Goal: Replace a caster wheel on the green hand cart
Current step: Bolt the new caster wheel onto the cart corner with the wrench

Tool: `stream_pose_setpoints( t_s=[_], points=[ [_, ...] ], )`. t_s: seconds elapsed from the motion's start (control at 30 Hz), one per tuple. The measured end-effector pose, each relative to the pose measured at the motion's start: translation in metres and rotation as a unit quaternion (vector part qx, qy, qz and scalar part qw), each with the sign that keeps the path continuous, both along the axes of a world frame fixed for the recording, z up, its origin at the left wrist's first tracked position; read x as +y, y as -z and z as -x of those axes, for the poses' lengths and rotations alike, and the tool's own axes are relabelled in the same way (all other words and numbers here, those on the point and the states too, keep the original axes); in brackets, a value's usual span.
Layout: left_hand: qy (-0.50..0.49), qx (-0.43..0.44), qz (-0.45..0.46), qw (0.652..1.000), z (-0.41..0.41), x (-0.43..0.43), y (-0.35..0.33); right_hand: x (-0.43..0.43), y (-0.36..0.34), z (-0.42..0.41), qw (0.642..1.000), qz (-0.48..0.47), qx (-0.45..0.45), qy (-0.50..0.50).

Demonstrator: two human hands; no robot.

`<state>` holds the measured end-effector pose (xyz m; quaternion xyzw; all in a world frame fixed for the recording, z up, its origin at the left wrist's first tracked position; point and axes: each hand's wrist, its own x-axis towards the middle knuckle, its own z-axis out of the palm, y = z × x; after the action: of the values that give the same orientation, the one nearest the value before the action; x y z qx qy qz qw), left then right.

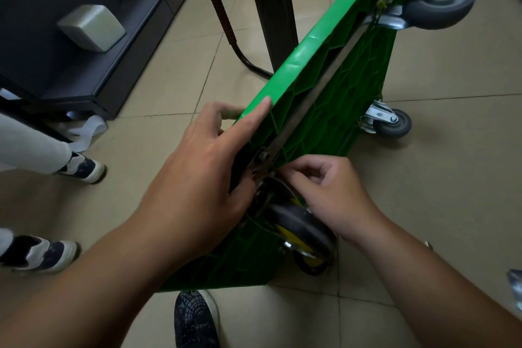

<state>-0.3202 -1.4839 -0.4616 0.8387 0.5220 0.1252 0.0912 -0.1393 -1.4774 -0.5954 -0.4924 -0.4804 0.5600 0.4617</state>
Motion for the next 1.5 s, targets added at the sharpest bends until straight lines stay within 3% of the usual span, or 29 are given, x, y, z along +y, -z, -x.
stream_pose_setpoints(
  t_s=[0.17, 0.47, 1.0, 1.2, 1.5],
  points=[
    [0.001, -0.01, 0.003, 1.0, -0.001, 0.0, -0.001, 0.0, 0.0, -0.001, 0.998, 0.02, -0.049, -0.039],
    [0.002, -0.01, 0.003, 1.0, 0.0, 0.001, 0.0, 0.0, -0.003, -0.002, 0.996, -0.07, -0.048, 0.013],
    [0.001, -0.016, 0.005, 1.0, 0.0, 0.002, 0.0, 0.001, -0.009, -0.006, 0.999, -0.022, -0.024, -0.016],
    [-0.001, -0.014, 0.002, 1.0, -0.001, 0.001, 0.0, 0.0, -0.018, -0.001, 0.994, 0.064, 0.089, 0.0],
    [-0.001, -0.015, 0.004, 1.0, -0.002, 0.0, -0.001, 0.001, -0.02, 0.004, 0.991, 0.1, 0.091, 0.018]
  ],
)
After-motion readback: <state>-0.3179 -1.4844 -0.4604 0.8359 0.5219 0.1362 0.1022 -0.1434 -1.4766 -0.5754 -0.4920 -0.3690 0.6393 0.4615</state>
